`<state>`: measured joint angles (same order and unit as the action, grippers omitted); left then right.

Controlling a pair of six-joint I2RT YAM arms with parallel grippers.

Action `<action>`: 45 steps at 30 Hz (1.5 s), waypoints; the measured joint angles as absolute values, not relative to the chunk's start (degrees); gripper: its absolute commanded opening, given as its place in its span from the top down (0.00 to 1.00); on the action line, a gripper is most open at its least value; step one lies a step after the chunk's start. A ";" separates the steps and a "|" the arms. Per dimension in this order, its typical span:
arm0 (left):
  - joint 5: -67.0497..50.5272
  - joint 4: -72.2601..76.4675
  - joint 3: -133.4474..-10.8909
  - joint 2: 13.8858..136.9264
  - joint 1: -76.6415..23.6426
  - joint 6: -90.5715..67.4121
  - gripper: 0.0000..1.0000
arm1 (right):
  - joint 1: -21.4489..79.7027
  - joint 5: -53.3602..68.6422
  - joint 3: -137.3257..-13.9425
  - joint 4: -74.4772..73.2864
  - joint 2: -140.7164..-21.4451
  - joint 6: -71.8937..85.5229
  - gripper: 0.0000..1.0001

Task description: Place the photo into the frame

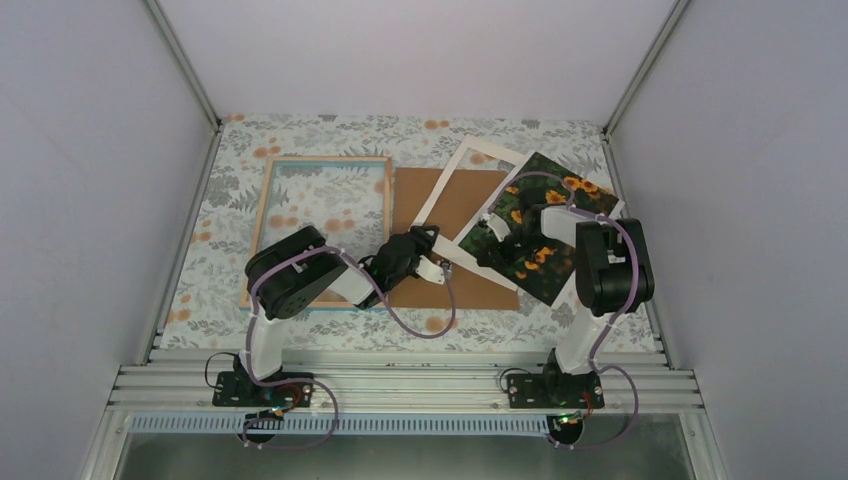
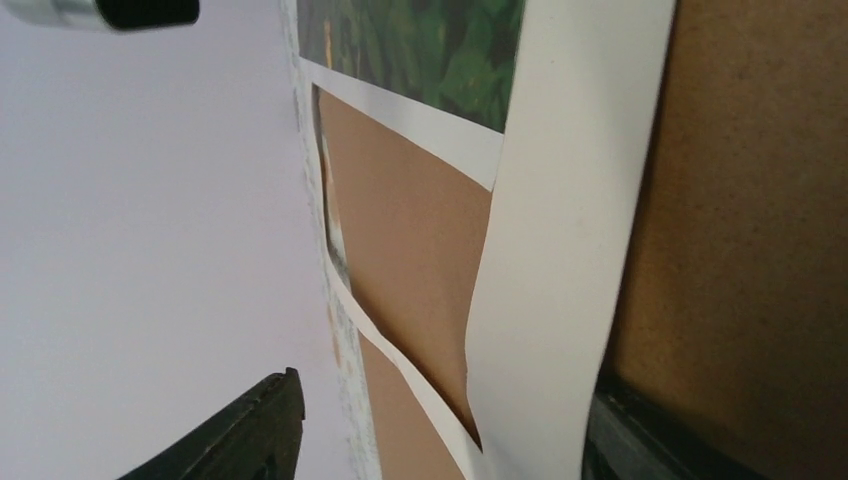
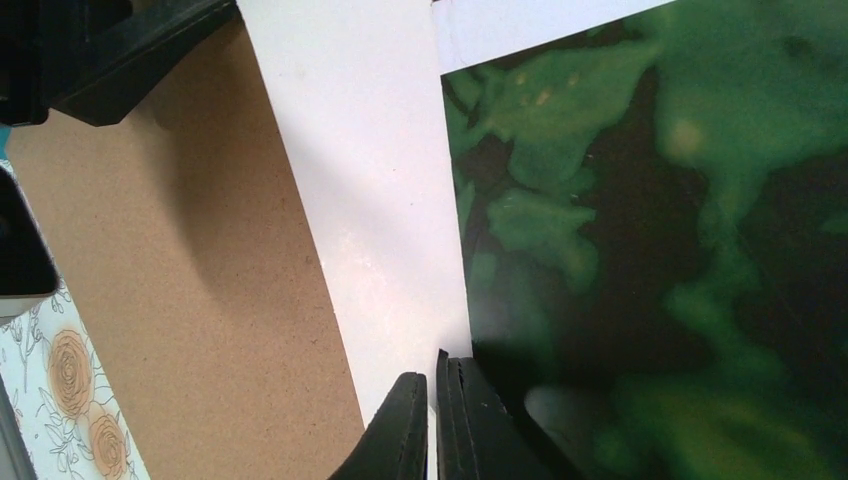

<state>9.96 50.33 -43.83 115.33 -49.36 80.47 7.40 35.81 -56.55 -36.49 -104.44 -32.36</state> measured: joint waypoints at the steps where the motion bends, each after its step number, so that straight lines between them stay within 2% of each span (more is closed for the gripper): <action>1: 10.02 50.48 -44.16 115.72 -49.36 80.62 0.42 | 7.40 35.81 -56.49 -36.45 -104.40 -32.51 0.93; 6: 9.76 51.51 -44.45 116.53 -49.36 81.93 0.53 | 7.42 35.90 -56.47 -36.32 -104.36 -32.75 0.93; 11: 9.47 51.99 -44.51 116.57 -49.36 82.21 0.72 | 7.42 36.01 -56.47 -36.32 -104.36 -32.82 0.91; 13: 9.69 52.05 -44.91 116.88 -49.36 82.28 0.77 | 7.40 36.16 -56.47 -36.32 -104.36 -32.86 0.90; 15: 9.96 52.18 -45.56 117.36 -49.36 82.43 0.85 | 7.42 36.38 -56.47 -36.38 -104.31 -32.97 0.86; 19: 10.15 52.84 -45.95 117.67 -49.41 83.31 0.97 | 7.44 37.58 -56.62 -37.34 -104.03 -33.41 0.68; 23: 10.39 52.88 -45.89 117.14 -49.41 83.81 0.98 | 7.44 38.52 -57.63 -39.53 -103.39 -34.02 0.54; 27: 10.85 50.24 -45.47 113.65 -49.23 83.83 0.98 | 5.87 38.87 -60.45 -41.23 -101.69 -34.09 0.45; 38: 12.05 38.68 -45.87 96.88 -44.40 84.86 0.98 | -3.03 43.48 -65.28 -41.58 -93.32 -31.90 0.36; 45: 12.12 27.49 -49.80 91.85 -35.31 85.14 0.98 | -5.13 45.89 -64.86 -40.62 -90.19 -30.13 0.32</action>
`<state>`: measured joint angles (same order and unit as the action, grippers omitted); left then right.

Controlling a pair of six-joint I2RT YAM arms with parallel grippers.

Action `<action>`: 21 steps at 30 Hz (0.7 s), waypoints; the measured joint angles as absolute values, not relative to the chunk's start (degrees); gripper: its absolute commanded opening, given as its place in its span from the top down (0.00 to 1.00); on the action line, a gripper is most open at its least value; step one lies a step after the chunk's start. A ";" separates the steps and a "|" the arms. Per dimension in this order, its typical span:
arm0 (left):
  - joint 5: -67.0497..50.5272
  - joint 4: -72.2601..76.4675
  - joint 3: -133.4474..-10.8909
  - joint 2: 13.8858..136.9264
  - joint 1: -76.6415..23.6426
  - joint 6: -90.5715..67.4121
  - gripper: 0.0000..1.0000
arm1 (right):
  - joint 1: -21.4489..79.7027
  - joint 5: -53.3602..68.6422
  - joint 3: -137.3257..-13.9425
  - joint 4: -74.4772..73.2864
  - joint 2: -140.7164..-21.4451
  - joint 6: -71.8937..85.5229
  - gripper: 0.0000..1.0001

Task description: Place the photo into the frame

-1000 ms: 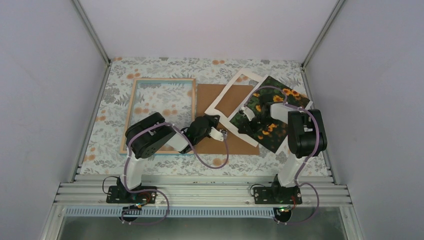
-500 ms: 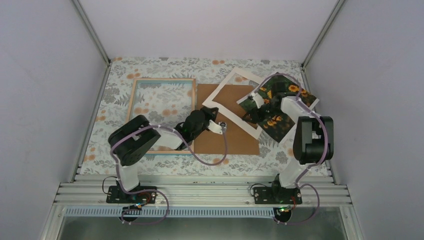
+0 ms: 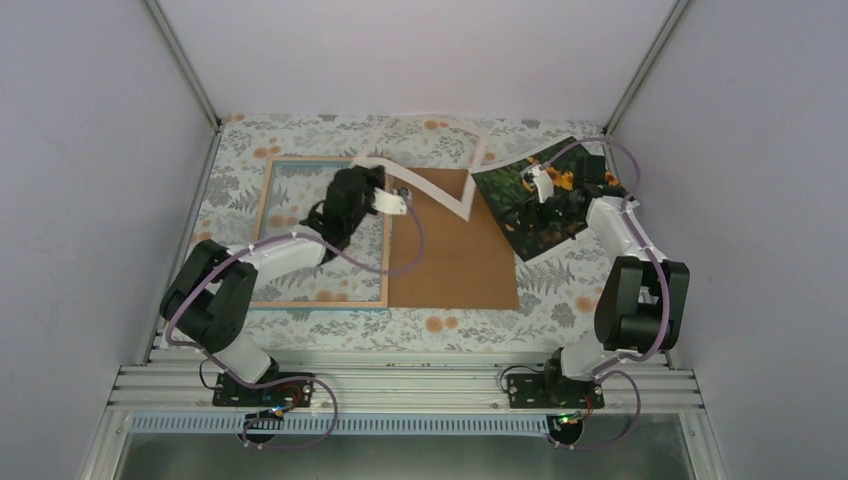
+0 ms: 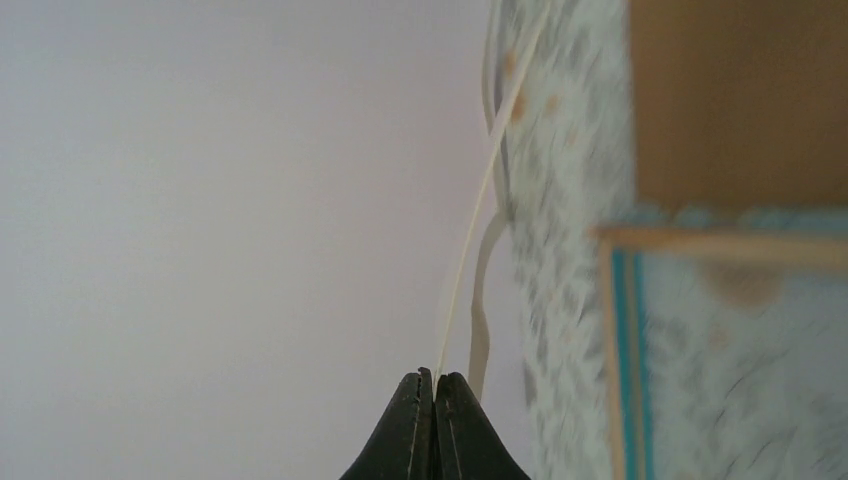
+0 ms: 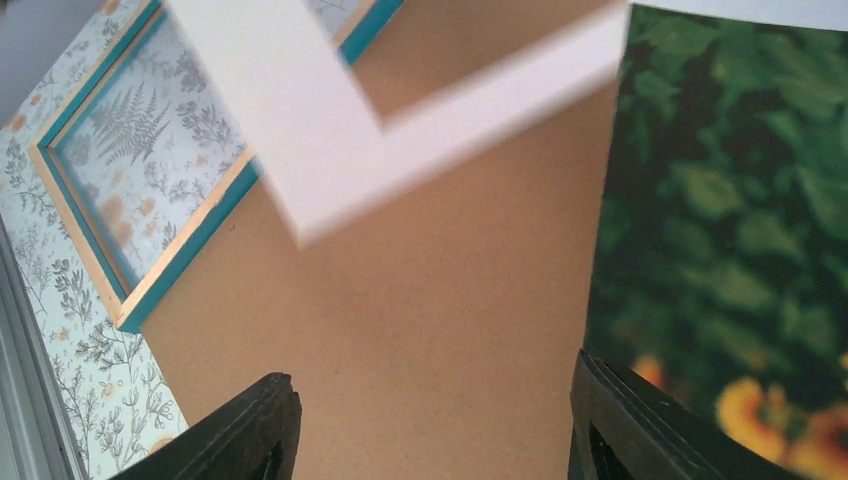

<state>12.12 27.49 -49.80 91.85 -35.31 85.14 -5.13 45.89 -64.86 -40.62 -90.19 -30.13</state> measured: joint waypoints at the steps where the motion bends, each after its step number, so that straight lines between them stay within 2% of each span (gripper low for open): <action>1: 12.32 26.09 -51.16 91.88 -33.34 85.17 0.98 | -5.32 46.22 -64.86 -40.51 -89.93 -29.93 0.32; 6: 13.10 20.32 -59.77 92.36 -23.38 84.86 0.98 | -5.34 47.22 -64.62 -40.10 -90.06 -29.45 0.32; 10: 12.88 17.56 -61.67 90.96 -15.84 85.14 0.98 | -5.34 47.51 -64.14 -39.88 -90.06 -29.23 0.32; 15: 12.36 11.11 -57.34 83.50 -8.58 85.30 0.98 | -5.34 47.57 -63.70 -39.55 -90.06 -28.80 0.33; 21: 11.84 5.74 -47.97 70.48 -6.33 85.89 0.98 | -5.34 48.45 -63.53 -39.00 -90.83 -28.12 0.33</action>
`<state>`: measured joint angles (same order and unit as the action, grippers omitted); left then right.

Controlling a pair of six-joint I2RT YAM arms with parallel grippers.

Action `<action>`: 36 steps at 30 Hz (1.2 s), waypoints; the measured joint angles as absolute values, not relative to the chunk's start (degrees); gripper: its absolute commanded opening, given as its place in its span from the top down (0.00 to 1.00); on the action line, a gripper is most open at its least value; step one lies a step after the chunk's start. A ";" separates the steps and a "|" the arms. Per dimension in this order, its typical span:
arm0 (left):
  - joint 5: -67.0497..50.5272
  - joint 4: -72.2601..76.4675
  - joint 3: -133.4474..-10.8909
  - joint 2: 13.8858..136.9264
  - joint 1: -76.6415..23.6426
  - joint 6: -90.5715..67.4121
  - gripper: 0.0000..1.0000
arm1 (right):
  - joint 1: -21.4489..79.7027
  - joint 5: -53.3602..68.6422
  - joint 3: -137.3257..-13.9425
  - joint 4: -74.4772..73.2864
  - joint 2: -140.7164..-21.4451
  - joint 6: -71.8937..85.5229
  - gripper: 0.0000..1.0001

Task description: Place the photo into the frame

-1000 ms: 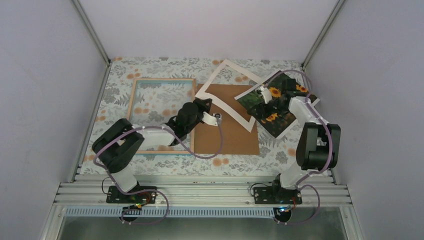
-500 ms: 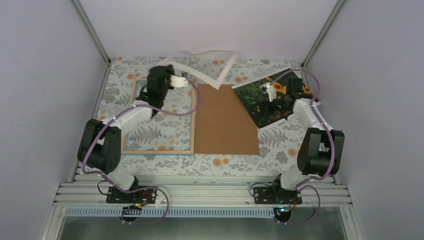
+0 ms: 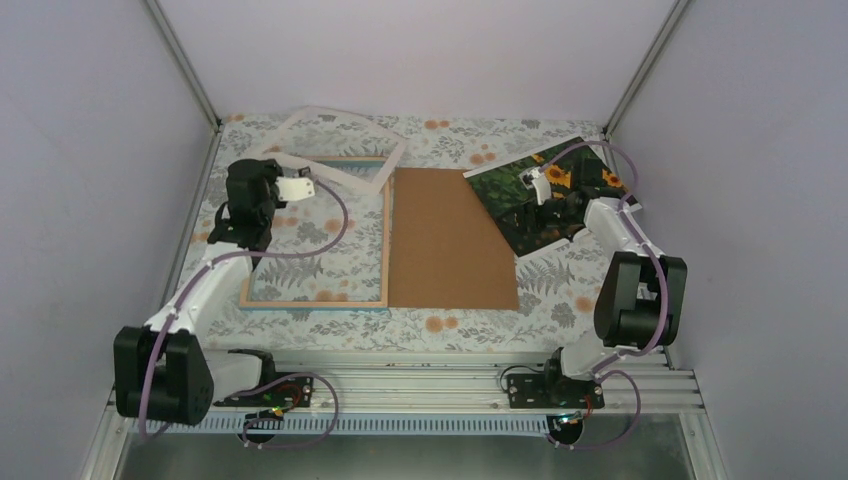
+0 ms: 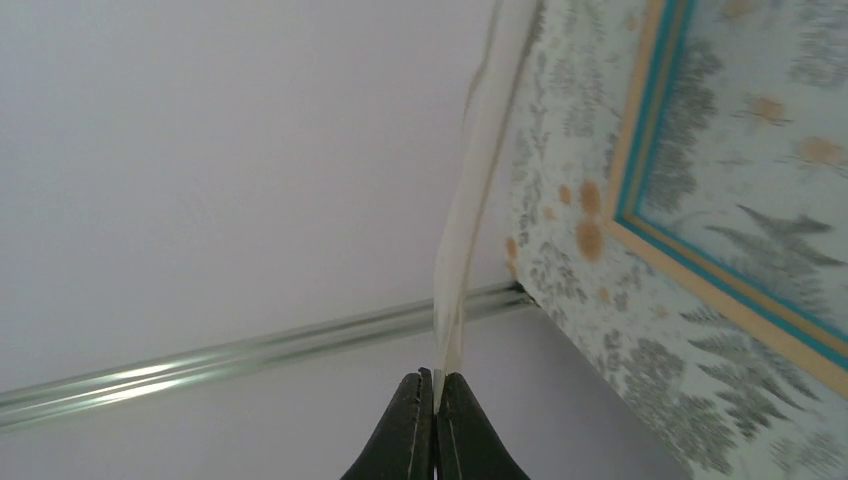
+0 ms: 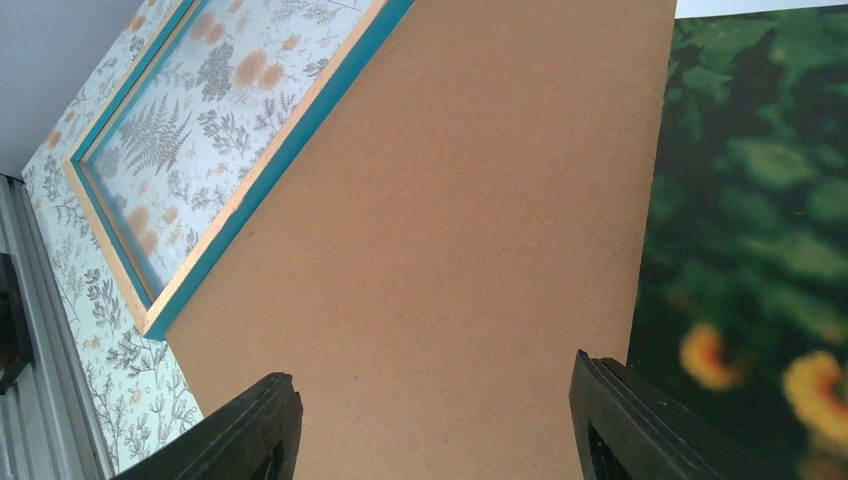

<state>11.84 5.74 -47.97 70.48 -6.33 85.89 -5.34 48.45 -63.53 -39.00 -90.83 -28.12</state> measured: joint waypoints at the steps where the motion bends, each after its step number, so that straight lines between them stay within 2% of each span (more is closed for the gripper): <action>1: 11.81 4.93 -46.78 69.01 -6.33 85.89 0.98 | -5.34 48.62 -63.53 -38.98 -91.05 -27.99 0.33; 13: 16.03 -10.57 -36.03 56.31 -6.33 82.59 0.98 | -5.34 49.06 -63.53 -39.00 -91.31 -27.55 0.33; 25: 18.70 -23.70 -34.11 53.28 -6.33 71.66 0.98 | -5.26 49.08 -63.53 -39.00 -91.37 -27.35 0.34; 36: 17.28 -31.05 -28.56 46.87 -7.79 70.35 0.98 | -5.26 49.08 -63.53 -38.85 -91.57 -27.35 0.34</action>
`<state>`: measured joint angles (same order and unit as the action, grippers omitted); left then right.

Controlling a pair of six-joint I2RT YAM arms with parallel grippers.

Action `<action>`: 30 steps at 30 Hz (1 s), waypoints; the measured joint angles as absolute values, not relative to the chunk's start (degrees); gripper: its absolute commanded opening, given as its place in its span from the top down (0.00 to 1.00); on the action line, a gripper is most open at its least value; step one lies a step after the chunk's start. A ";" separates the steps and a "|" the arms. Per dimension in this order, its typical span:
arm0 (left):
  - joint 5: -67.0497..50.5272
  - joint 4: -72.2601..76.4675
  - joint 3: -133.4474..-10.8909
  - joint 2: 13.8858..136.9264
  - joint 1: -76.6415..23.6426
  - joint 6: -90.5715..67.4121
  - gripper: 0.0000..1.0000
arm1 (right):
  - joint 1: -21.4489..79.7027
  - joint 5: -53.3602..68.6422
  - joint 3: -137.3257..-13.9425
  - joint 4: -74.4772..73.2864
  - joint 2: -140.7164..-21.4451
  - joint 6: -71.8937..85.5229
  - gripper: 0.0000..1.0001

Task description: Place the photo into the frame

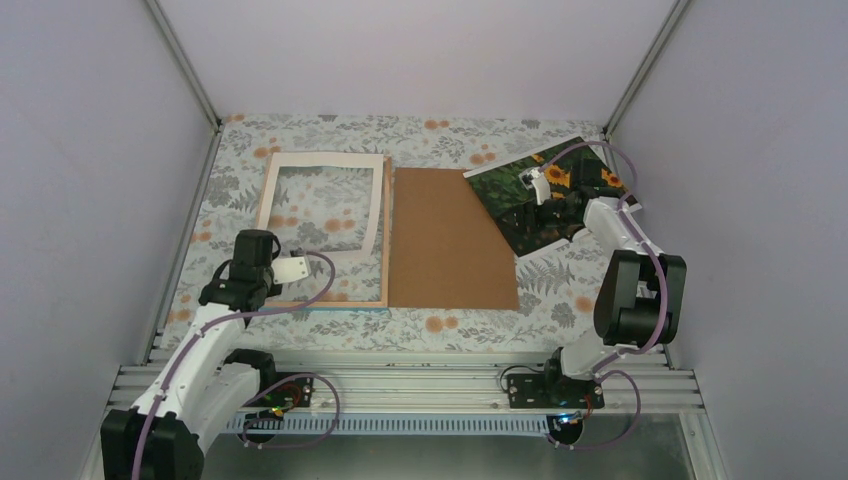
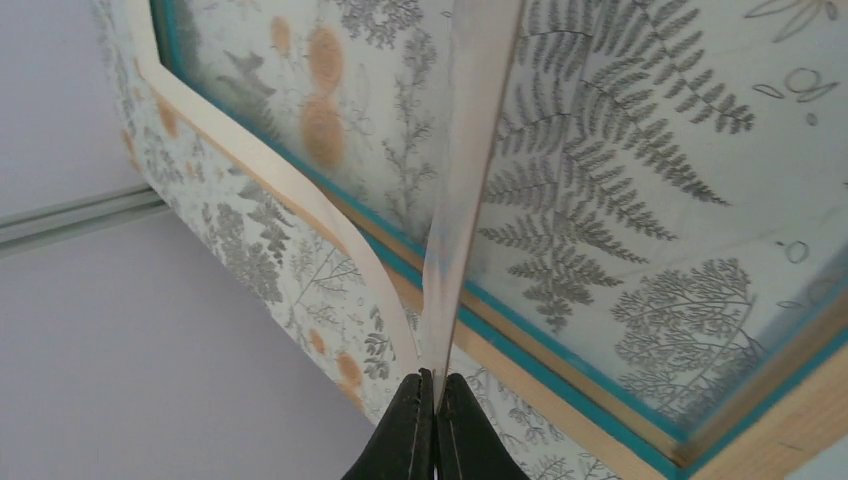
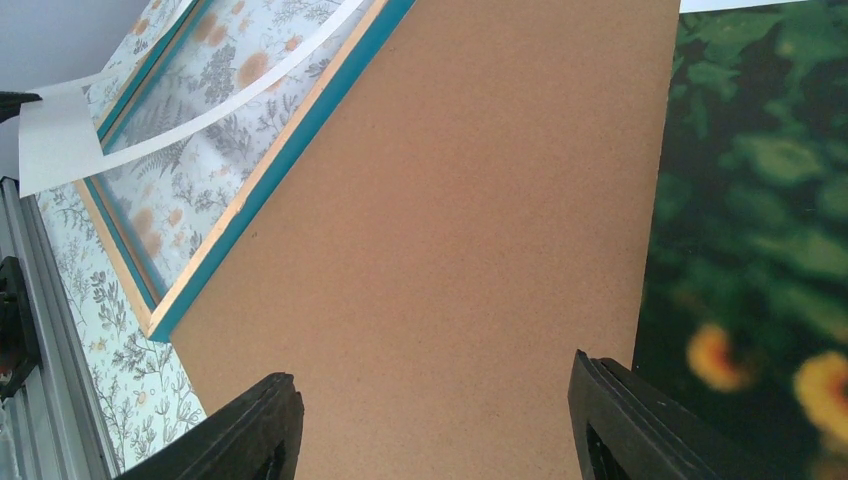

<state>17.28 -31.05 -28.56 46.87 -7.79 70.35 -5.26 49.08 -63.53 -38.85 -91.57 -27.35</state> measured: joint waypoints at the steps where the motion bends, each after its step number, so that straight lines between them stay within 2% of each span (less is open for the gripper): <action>1: 17.15 -31.64 -28.38 46.81 -7.81 70.24 0.98 | -5.26 49.08 -63.53 -38.81 -91.61 -27.35 0.34; 30: 14.74 -43.40 -29.15 45.52 -10.90 63.99 0.98 | -5.21 49.52 -62.96 -37.30 -93.47 -27.20 0.34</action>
<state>14.74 -43.40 -29.15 45.52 -10.90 63.99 -5.21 49.52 -62.96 -37.30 -93.47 -27.20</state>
